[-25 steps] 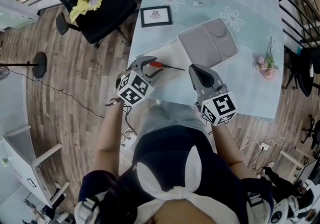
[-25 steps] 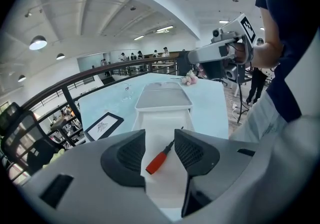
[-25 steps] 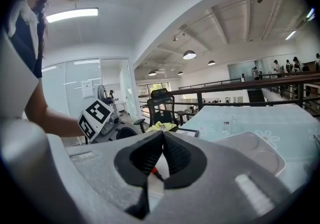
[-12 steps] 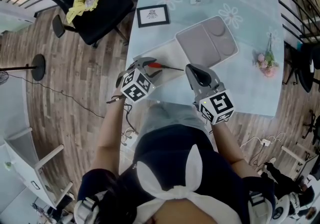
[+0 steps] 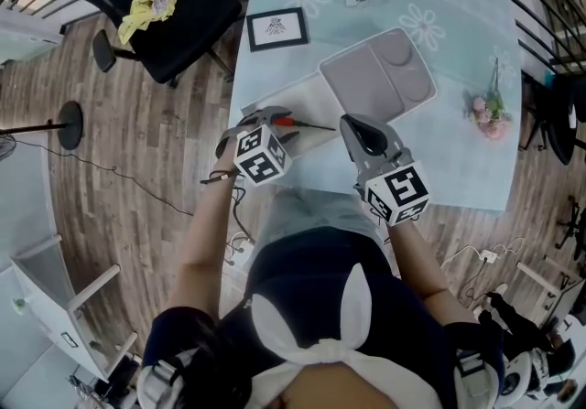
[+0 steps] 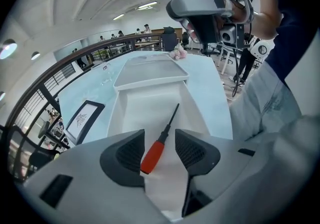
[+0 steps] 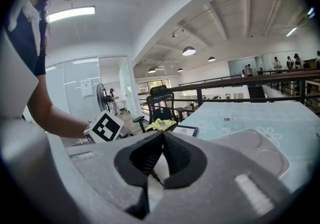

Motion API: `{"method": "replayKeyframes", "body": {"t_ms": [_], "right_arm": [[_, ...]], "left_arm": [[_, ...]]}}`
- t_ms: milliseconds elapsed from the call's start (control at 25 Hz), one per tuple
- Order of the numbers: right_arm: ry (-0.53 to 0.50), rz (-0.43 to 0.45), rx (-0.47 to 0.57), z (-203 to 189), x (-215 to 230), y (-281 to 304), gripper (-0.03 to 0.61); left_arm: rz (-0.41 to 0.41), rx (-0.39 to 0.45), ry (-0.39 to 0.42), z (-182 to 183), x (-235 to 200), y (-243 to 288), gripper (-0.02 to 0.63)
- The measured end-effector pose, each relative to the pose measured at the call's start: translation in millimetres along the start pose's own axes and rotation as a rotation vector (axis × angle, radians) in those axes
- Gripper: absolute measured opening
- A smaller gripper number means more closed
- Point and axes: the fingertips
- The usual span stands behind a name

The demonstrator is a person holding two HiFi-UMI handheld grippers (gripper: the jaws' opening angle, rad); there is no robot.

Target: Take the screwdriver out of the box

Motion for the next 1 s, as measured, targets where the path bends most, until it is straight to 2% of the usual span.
{"method": "replayKeyframes", "body": {"t_ms": [440,800,1000], "right_arm": [[-0.009,-0.008,-0.014,-3,11,8,-0.002],[-0.003,0.004,-0.025,-4,10,17,-0.002],[0.000,0.008,-0.025,-3,10,22,-0.002]], "left_arm": [[-0.031,-0.123,0.027,-20,-9,22,0.186],[-0.044,-0.157,0.025,-28,-15,31,0.186],[-0.039,-0.230,0.049,-42,-17,43,0.186]]}}
Point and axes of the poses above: the fingertips, and each gripper's own axes: y forward along the fingers, x to its right, z out of its top, and after that the axes turned 13 degrees about -z, right-handed
